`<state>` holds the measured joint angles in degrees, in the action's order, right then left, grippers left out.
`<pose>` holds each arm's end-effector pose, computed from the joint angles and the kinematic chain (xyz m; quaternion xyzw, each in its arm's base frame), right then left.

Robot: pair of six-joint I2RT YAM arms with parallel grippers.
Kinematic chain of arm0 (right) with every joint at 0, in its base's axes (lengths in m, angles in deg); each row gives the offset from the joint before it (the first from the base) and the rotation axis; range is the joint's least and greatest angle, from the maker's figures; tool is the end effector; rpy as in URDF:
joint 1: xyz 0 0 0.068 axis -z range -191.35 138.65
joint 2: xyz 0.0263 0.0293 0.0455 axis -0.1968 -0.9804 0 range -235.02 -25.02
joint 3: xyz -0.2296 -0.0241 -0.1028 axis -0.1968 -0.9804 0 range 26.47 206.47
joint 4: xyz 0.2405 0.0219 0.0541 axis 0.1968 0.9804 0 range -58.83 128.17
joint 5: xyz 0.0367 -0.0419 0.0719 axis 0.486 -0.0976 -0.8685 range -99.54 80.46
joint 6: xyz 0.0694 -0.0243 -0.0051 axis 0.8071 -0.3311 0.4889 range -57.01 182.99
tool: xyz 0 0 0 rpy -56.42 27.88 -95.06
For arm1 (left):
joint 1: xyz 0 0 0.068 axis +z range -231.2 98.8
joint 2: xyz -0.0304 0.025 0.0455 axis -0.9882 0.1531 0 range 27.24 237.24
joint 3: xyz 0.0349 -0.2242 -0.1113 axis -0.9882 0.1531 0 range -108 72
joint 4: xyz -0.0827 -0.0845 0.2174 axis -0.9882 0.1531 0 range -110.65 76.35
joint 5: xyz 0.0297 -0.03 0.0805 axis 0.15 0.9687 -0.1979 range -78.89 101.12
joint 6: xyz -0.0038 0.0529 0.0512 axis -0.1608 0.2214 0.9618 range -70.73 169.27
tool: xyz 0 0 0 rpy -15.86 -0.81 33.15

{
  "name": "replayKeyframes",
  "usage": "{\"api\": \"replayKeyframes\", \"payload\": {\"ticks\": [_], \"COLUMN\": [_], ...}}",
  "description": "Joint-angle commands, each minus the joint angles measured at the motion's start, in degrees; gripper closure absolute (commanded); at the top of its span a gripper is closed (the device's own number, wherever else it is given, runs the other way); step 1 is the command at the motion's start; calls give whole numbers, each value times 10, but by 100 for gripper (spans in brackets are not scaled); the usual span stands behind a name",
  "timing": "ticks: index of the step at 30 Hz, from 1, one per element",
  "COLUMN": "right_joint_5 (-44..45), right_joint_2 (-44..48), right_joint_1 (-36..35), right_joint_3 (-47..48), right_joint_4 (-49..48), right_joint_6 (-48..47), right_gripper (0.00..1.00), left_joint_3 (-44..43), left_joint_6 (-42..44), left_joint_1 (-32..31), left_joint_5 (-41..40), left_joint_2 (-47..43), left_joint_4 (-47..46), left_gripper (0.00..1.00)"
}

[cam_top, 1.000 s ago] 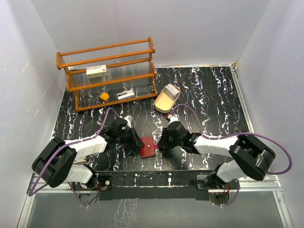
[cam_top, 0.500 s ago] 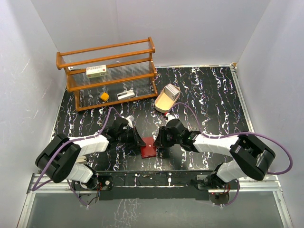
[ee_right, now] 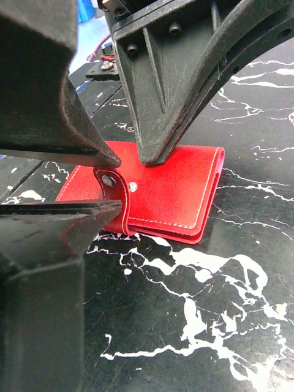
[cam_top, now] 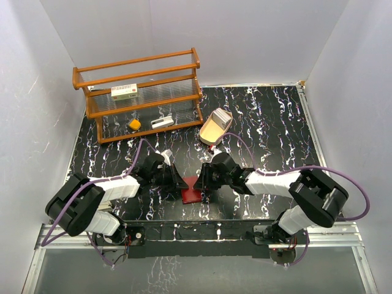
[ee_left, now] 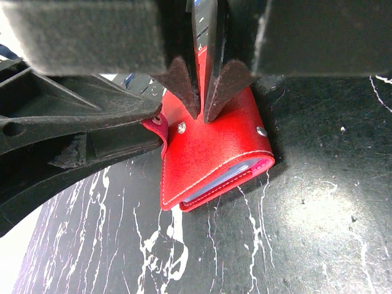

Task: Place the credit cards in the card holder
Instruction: Close the card holder at the center of the board.

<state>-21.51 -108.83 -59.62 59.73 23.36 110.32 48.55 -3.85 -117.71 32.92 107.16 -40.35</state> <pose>0.1801 0.2212 0.1246 -0.0493 0.9108 0.3594 0.1970 0.1949 -0.1729 0.1158 -0.0429 0.8810 -0.4300 0.1928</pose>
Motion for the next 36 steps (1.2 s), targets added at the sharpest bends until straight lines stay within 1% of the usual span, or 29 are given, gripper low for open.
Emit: {"api": "replayKeyframes", "payload": {"ticks": [1,5,17,18,24,28,36], "right_joint_5": [-7,-16,-19,-17,-8,11,37], "right_joint_2": [-13,-23,-26,-26,-23,-21,-16], "right_joint_1": [-2,-3,-2,-2,-2,-3,-12], "right_joint_3": [26,26,27,27,26,35,47], "right_joint_4": [-38,-44,-44,-43,-30,7,36], "right_joint_6": [5,6,9,9,2,-10,-18], "right_gripper": [74,73,68,68,79,80,82], "left_joint_3": [17,23,23,24,25,24,24], "left_joint_6": [7,0,-1,-2,-4,-4,-4], "left_joint_1": [-2,-1,-1,-1,-1,-1,-1], "left_joint_5": [-21,-19,-21,-22,-21,-23,-26], "left_joint_2": [-2,1,-4,-5,-3,-8,-13], "left_joint_4": [19,8,13,13,13,16,22], "left_gripper": [93,93,91,91,91,90,90]}}
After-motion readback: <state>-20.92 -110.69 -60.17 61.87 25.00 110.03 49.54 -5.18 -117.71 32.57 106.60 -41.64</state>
